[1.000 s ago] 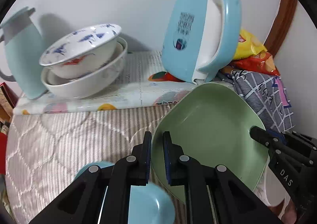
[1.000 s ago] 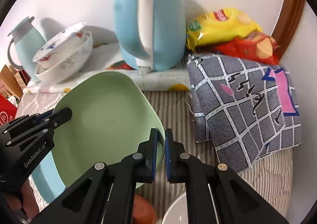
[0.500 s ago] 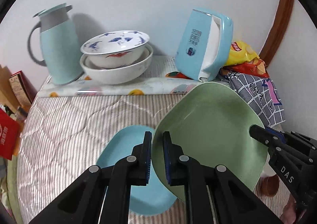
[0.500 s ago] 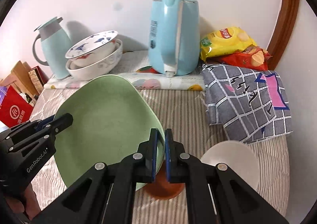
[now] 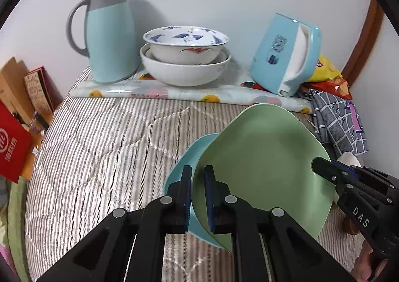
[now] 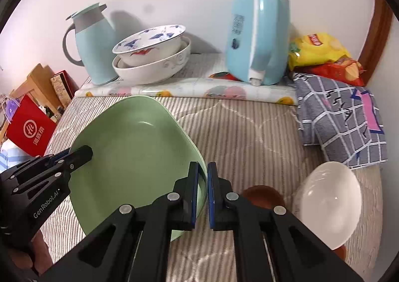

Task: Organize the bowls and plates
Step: 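Lower the pale-green plate onto the light-blue plate and open both grippers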

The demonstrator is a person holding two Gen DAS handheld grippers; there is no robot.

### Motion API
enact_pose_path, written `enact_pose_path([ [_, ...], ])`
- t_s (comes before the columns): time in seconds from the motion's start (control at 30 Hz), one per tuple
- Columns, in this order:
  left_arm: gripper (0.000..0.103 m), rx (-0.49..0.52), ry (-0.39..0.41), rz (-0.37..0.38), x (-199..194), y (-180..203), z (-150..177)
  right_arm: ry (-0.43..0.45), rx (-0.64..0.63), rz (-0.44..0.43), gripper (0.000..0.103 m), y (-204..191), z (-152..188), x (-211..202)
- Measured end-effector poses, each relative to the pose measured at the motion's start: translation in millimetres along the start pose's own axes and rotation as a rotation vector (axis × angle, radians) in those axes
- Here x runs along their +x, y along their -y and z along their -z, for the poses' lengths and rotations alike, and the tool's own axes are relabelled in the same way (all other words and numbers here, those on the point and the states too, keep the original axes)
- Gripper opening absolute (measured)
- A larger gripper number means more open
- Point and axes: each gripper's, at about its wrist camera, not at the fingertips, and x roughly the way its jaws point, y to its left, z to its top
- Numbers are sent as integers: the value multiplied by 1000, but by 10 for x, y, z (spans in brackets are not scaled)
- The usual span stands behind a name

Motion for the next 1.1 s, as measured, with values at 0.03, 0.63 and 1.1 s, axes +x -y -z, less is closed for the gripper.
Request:
enact_pose_path([
  [0.03,11,-2,-5,-4,30,-29,9,-1,-4,0,7,-19,0,22],
  [0.63,11,-26,-79,-22,448,-260,135,-74,-39,3,8,-201,28,559],
  [1.1,13,20,-98,-35,542,-279,167,-98,-82,43,9,-257,46,742],
])
